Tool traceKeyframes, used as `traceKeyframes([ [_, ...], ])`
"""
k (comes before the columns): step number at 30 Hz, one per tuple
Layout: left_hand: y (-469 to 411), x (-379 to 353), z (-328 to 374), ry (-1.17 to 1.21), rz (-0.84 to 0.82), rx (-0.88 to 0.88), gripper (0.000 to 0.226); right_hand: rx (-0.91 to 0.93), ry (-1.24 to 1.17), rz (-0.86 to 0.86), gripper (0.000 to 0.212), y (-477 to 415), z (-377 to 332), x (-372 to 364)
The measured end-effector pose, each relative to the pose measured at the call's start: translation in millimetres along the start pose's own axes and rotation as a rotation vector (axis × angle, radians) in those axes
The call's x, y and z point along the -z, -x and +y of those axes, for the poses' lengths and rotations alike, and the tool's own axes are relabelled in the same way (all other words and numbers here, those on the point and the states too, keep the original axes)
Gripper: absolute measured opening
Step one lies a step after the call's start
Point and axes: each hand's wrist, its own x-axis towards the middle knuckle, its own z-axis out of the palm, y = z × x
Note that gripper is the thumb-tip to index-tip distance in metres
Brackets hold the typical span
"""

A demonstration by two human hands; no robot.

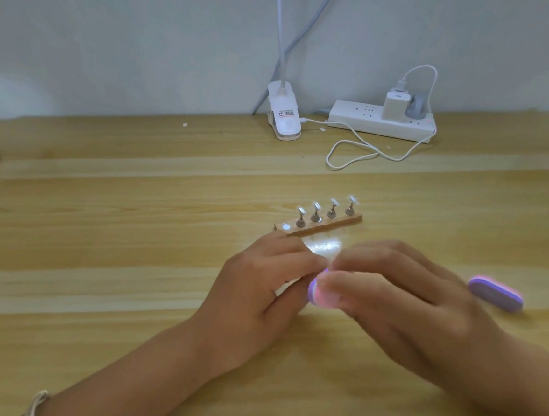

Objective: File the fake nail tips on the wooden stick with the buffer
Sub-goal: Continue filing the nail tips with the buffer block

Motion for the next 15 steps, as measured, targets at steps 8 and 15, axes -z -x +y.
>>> traceKeyframes([
  [8,-1,-3,-1,-0.019,0.084,0.049,0.014,-0.136,-0.006,0.014,0.015,-3,9,5],
  [15,0,-4,-2,0.0,0.103,0.111,0.01,-0.146,0.125,0.037,0.012,-5,19,11],
])
